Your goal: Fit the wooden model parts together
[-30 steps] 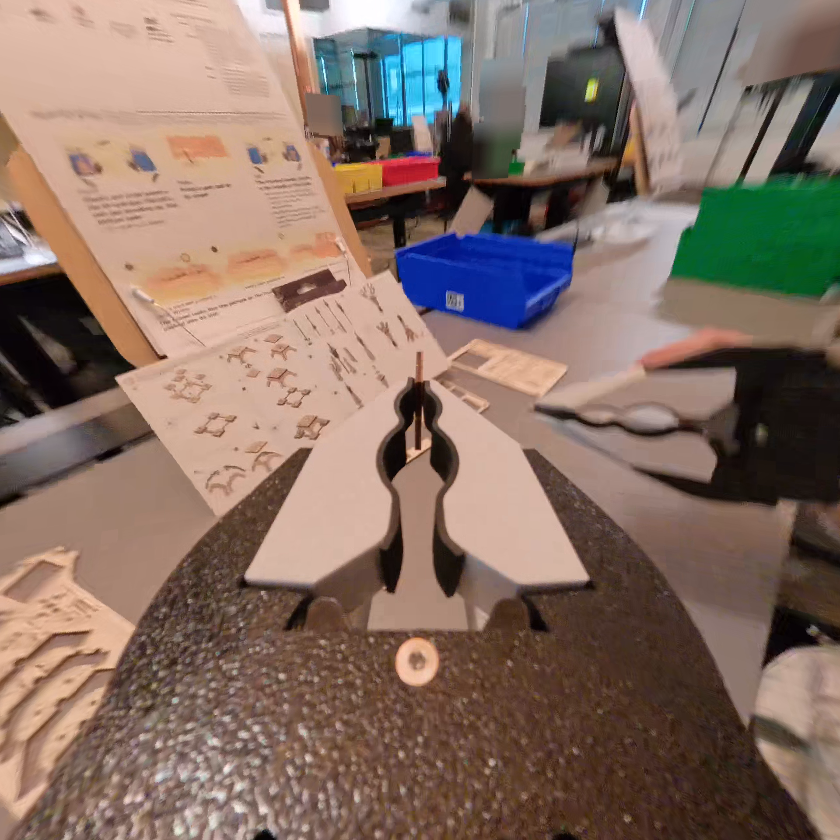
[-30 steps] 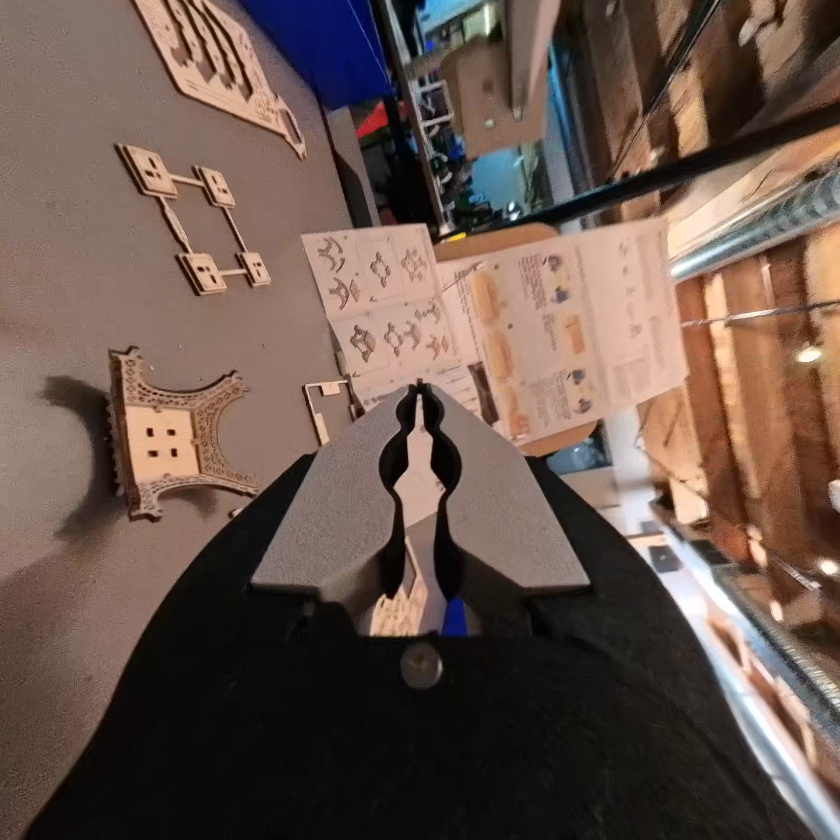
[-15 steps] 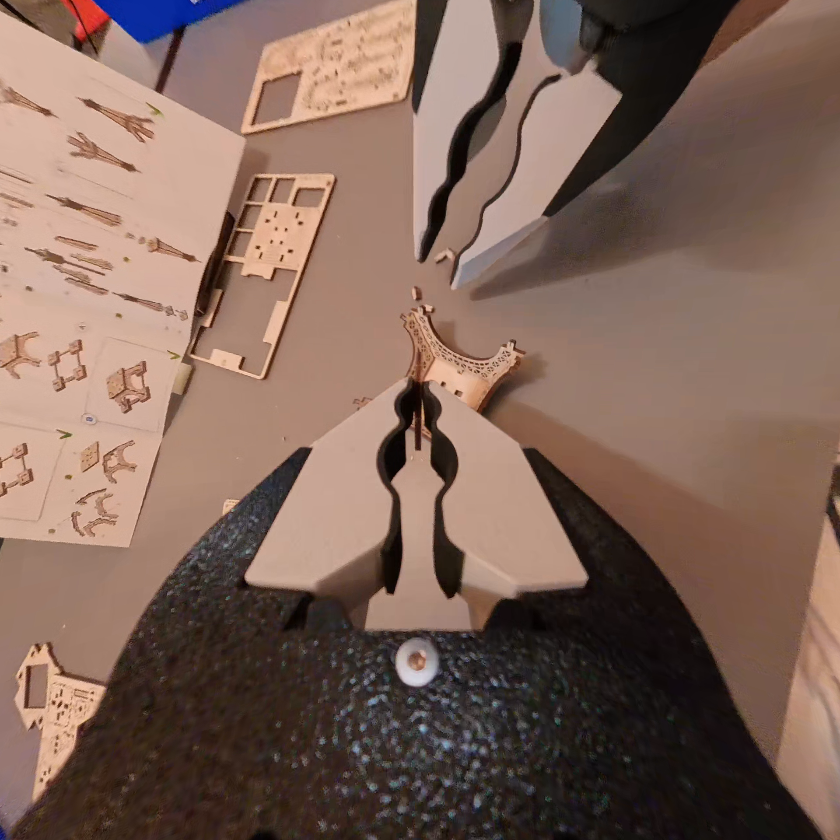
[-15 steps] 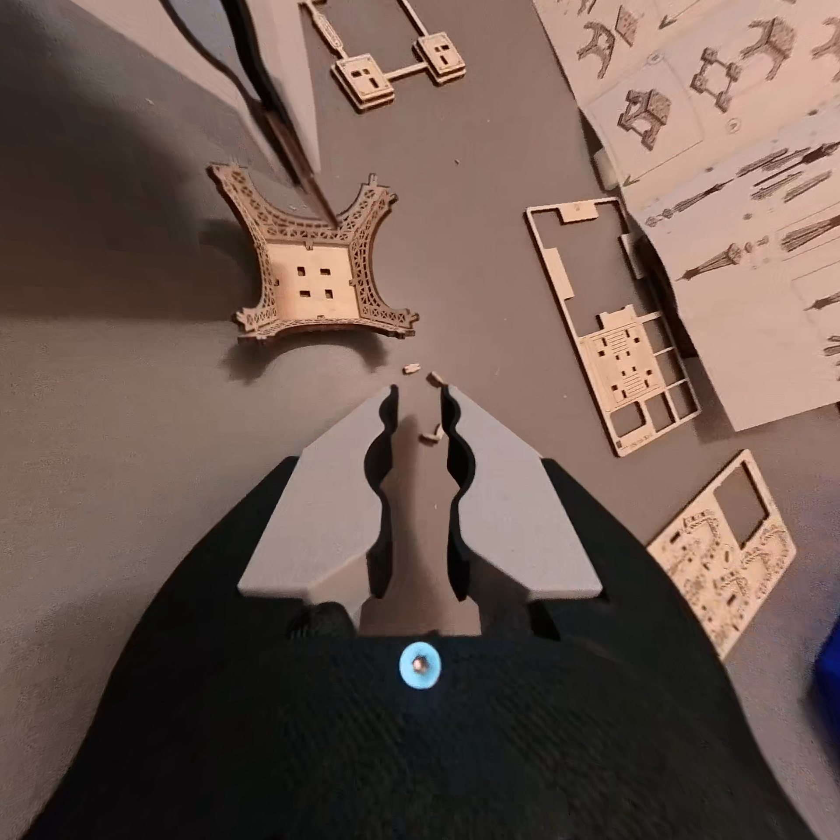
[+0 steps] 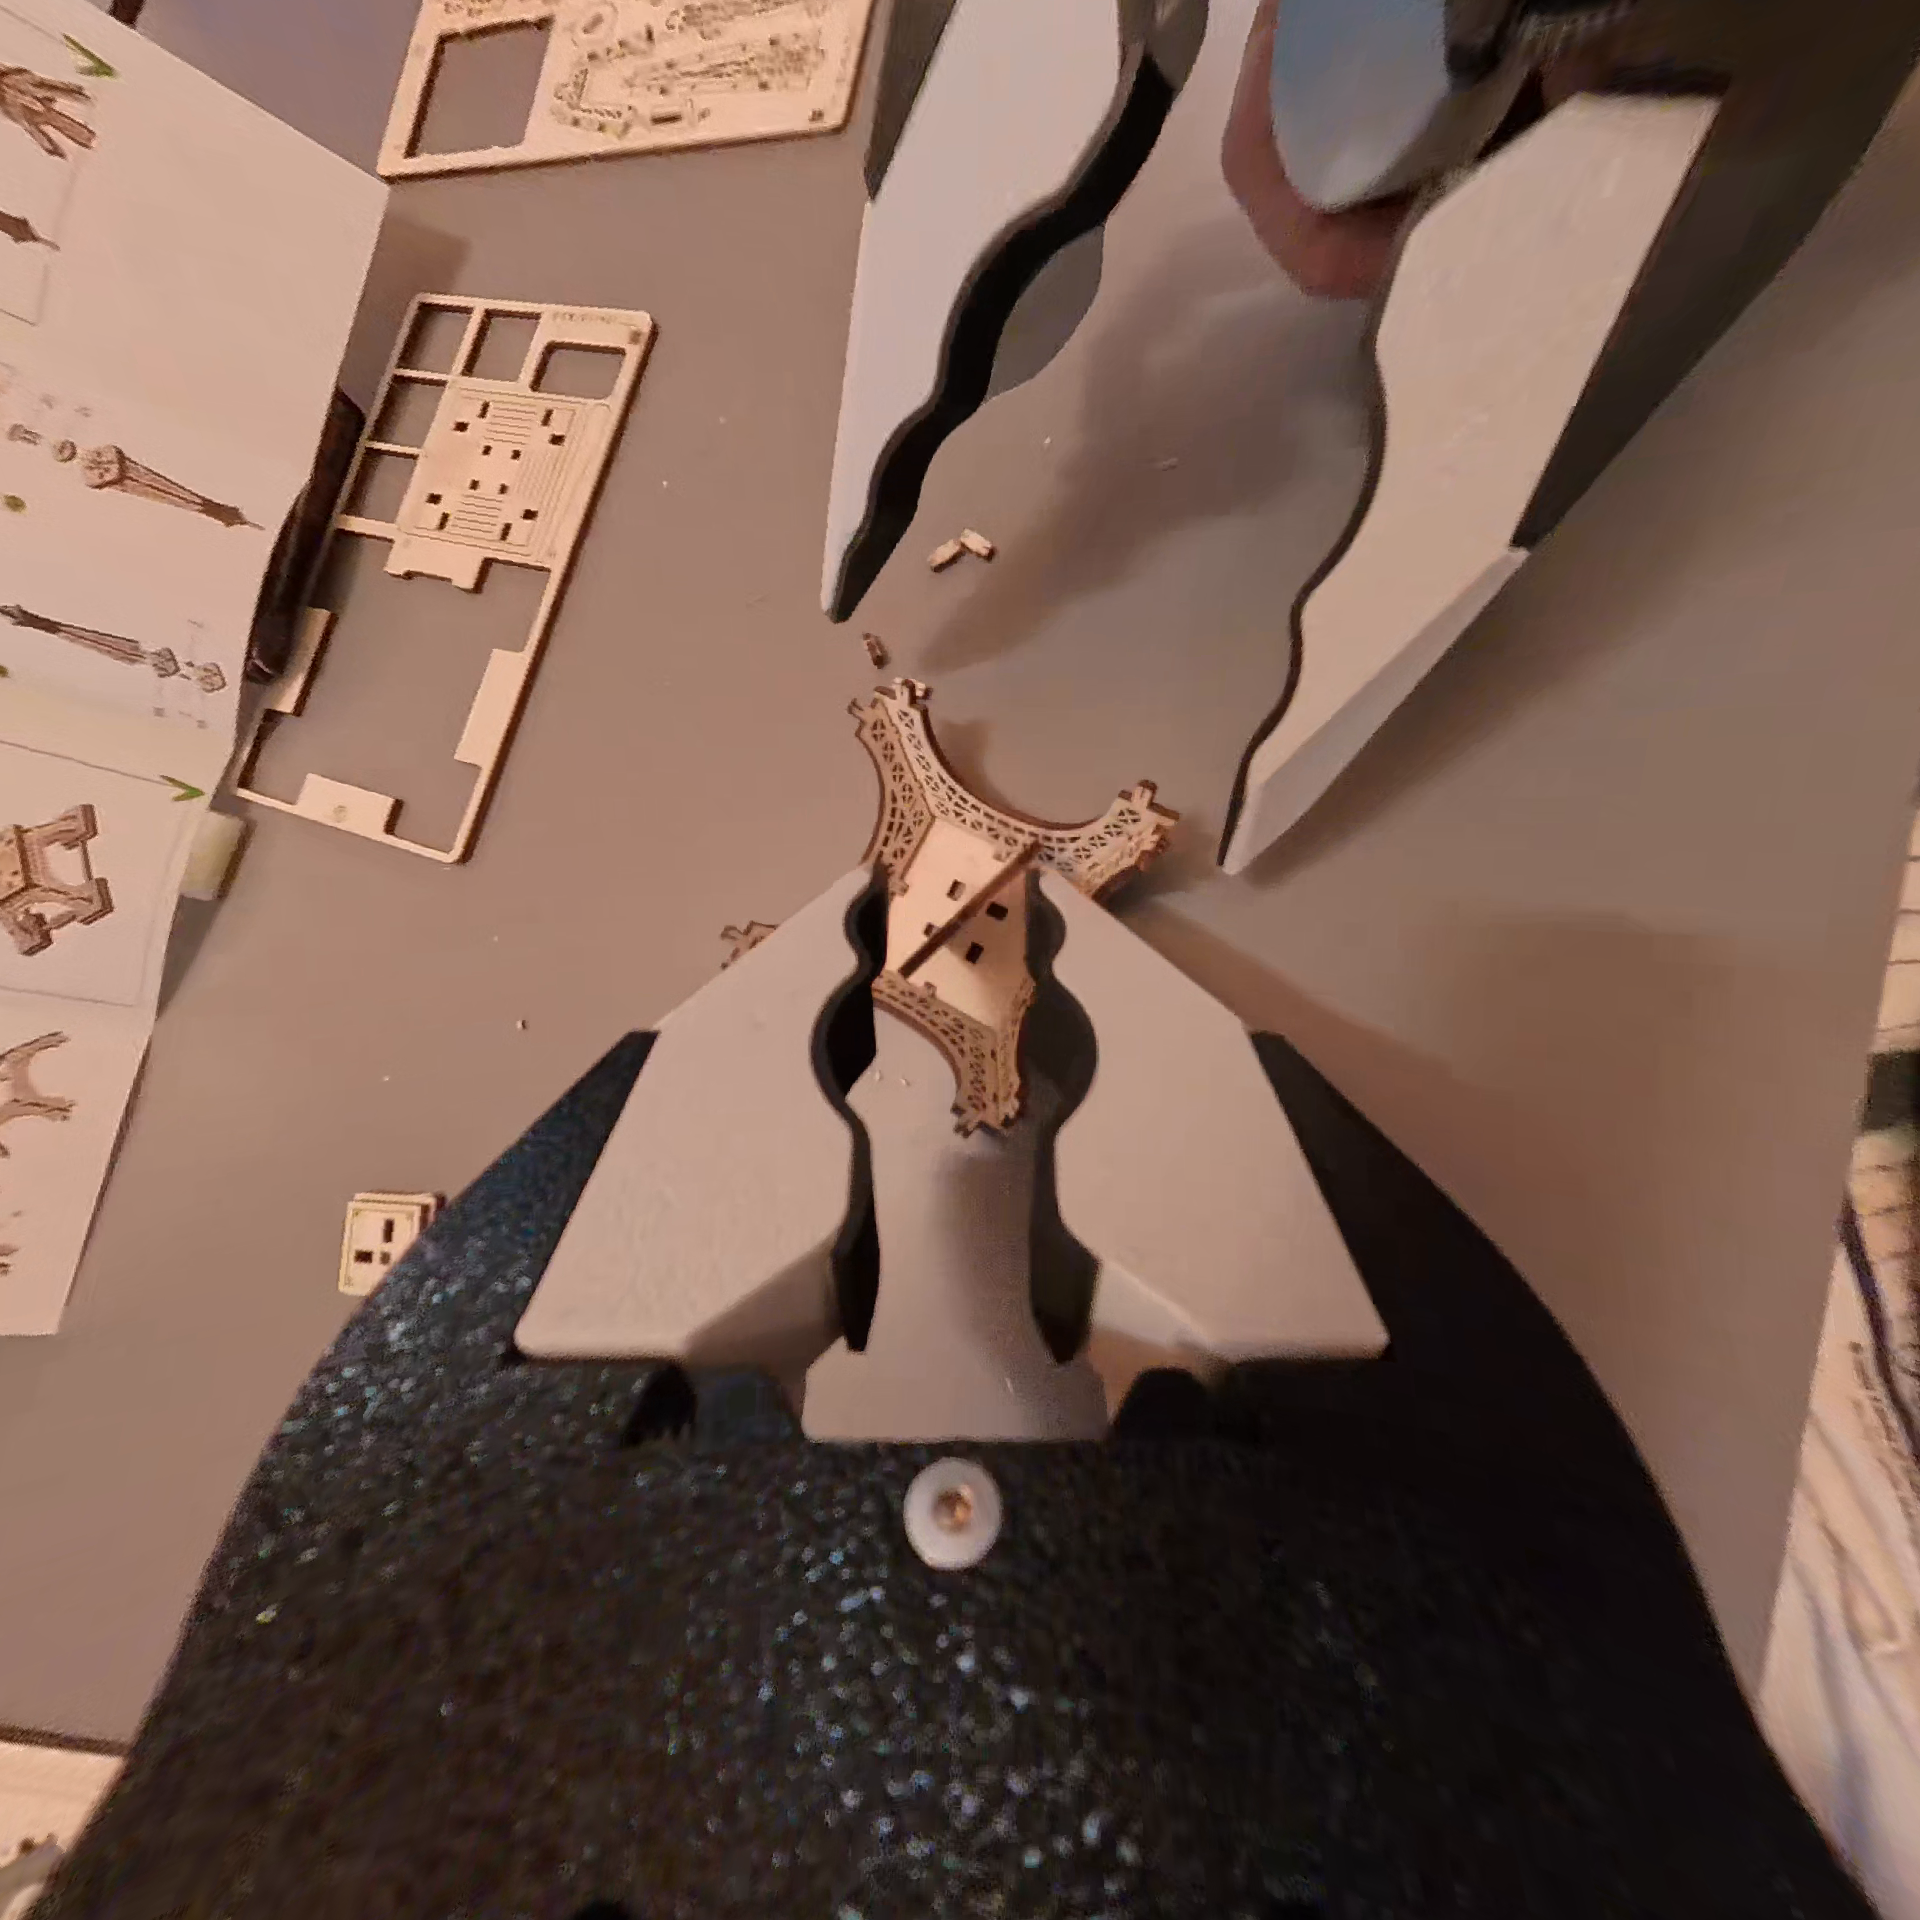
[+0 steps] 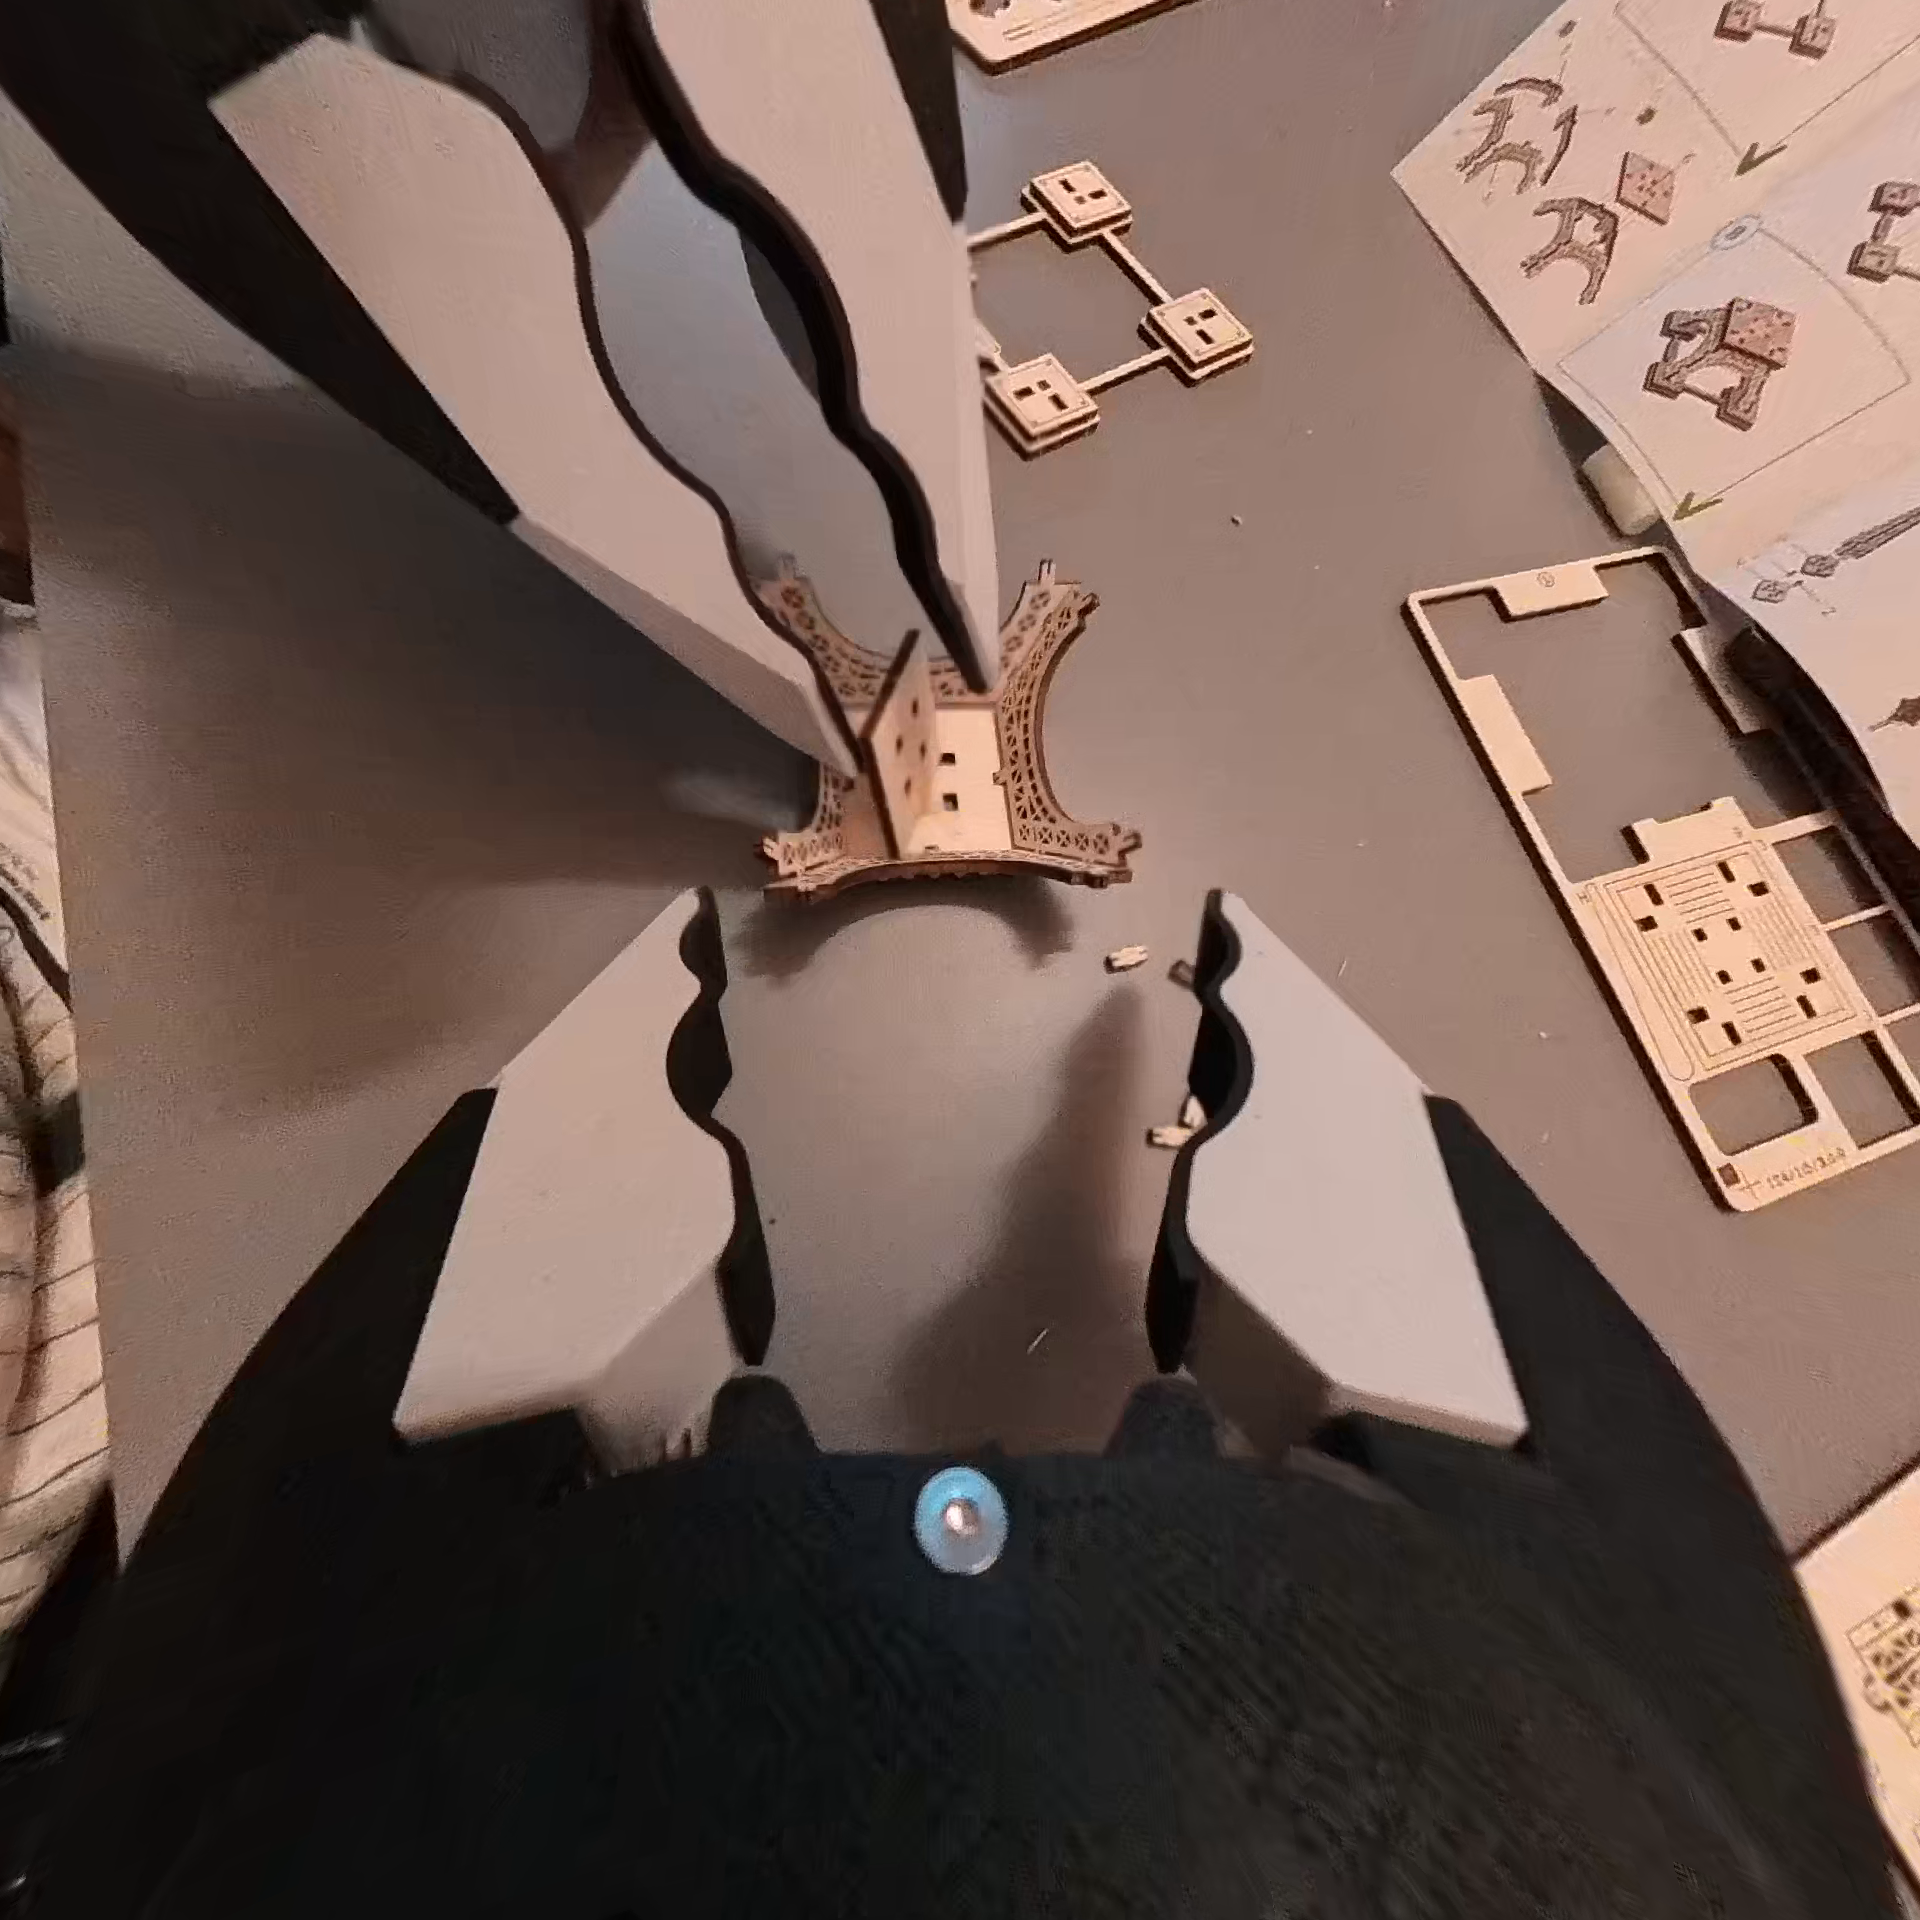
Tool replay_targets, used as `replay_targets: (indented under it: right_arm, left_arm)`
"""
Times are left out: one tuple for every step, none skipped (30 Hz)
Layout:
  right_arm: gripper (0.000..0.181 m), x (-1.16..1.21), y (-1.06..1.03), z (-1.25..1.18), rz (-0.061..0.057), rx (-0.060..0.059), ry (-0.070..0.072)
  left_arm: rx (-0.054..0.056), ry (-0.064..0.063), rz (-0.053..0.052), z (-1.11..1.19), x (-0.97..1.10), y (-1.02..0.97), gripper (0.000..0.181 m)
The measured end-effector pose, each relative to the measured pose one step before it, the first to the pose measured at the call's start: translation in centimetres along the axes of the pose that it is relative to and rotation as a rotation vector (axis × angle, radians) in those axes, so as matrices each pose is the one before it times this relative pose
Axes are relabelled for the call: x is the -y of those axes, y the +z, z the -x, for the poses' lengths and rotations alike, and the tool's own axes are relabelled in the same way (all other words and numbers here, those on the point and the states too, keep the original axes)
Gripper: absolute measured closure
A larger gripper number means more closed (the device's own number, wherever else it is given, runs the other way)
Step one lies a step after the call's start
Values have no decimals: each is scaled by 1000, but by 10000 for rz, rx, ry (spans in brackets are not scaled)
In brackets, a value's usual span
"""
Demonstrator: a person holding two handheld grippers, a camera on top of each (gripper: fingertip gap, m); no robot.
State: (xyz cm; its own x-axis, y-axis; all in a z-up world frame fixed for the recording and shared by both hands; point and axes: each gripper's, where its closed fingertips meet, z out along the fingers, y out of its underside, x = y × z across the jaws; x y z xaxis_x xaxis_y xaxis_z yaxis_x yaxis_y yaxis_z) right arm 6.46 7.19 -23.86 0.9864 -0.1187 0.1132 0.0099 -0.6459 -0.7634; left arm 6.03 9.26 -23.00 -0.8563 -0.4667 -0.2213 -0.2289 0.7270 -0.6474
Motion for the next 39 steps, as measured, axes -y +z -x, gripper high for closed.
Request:
replay_targets:
  right_arm:
    - [90,45,94,-36,-22,14,33]
    - [89,48,100,-1,-28,62,73]
    - [90,83,130,-62,-58,13,112]
    - [90,38,156,26,-30,64,39]
    - [91,-73,140,39,25,51,-80]
    - [91,-119,109,-86,54,-48,-85]
    - [91,-154,113,-38,84,-16,-59]
    - [91,-109,93,106,55,91,-45]
    - [91,-32,73,192,4,150,-26]
    - [91,-47,54,151,14,135,-23]
    - [91,-58,38,55,23,88,-21]
    - [91,-33,43,-12,10,63,-22]
    - [91,-98,54,-44,35,61,-25]
    - [91,-135,74,-107,64,43,2]
    - [90,-38,94,-116,10,42,25]
    - [90,94,126,-2,-62,76,51]
    - [90,163,174,86,-91,103,93]
    - [90,140,204,226,-72,174,76]
    - [91,111,207,189,-49,134,19]
    - [91,20,180,33,0,30,19]
    - [91,-123,150,14,81,34,42]
    - [91,-223,111,46,120,67,53]
    - [91,-172,51,-44,109,20,63]
    - [91,-20,38,-62,19,2,34]
    - [91,39,21,36,-7,50,6]
    - [91,41,18,0,-13,40,33]
    - [93,48,17,-95,-21,-9,68]
    - [95,34,-17,-71,-24,3,65]
    - [95,36,-31,9,-27,37,39]
    - [96,50,-47,19,-46,29,13]
    - [97,39,-33,5,-35,2,3]
    - [98,3,2,34,-3,17,-14]
    - [98,-47,40,28,34,3,-24]
    - [98,-77,58,-25,59,-35,-25]
    - [98,-4,21,-39,10,-63,-45]
    - [99,-15,7,-10,9,-26,-20]
    - [99,2,1,-11,-1,-2,3]
    - [99,7,-15,5,-8,16,19]
    - [99,7,-1,-17,-9,12,24]
  left_arm:
    - [-53,-144,-221,150,319,-471,156]
    - [-33,-103,-294,202,434,-570,156]
    - [-23,-115,-278,208,445,-571,156]
    - [-56,-137,-179,155,316,-501,156]
    - [-168,-95,-64,-37,117,-385,156]
    - [-213,-29,22,-184,-54,-238,156]
    - [-183,4,91,-212,-163,-128,156]
    - [-114,-5,111,-174,-194,-80,156]
    - [-148,17,105,-233,-140,-46,156]
    - [-195,10,132,-306,-100,-3,157]
    - [-201,54,211,-339,-113,40,157]
    - [-154,158,264,-291,-126,69,157]
    - [-74,295,339,-119,-226,91,158]
    - [-4,332,420,76,-355,130,158]
    - [-17,264,466,184,-434,196,157]
    - [-57,152,413,239,-357,257,157]
    - [-207,68,337,6,-222,301,157]
    - [-347,44,299,-268,-152,347,157]
    - [-328,76,293,-340,-155,343,157]
    - [-104,82,262,-92,-126,373,157]
    - [79,59,221,162,-90,381,158]
    - [102,-6,164,197,-28,388,160]
    - [55,-69,68,149,88,342,160]
    - [41,-144,-53,161,236,262,161]
    - [23,-216,-115,178,295,172,162]
    - [52,-267,-114,266,237,89,164]
    - [133,-284,-79,407,149,28,164]
    - [121,-278,-44,398,13,-24,164]
    - [-29,-201,6,140,-140,-74,164]
    - [-64,-142,11,28,-206,-127,165]
    - [59,-112,-5,153,-163,-177,165]
    - [138,-50,-25,217,-76,-186,166]
    - [57,35,-27,46,-1,-125,169]
    - [-40,87,-46,-131,147,-39,170]
    - [-73,99,-23,-159,189,59,172]
    - [-46,68,60,-62,134,169,174]
    - [-52,48,144,-9,16,223,174]
    - [0,20,129,93,29,228,175]
    - [-9,21,51,108,109,214,175]
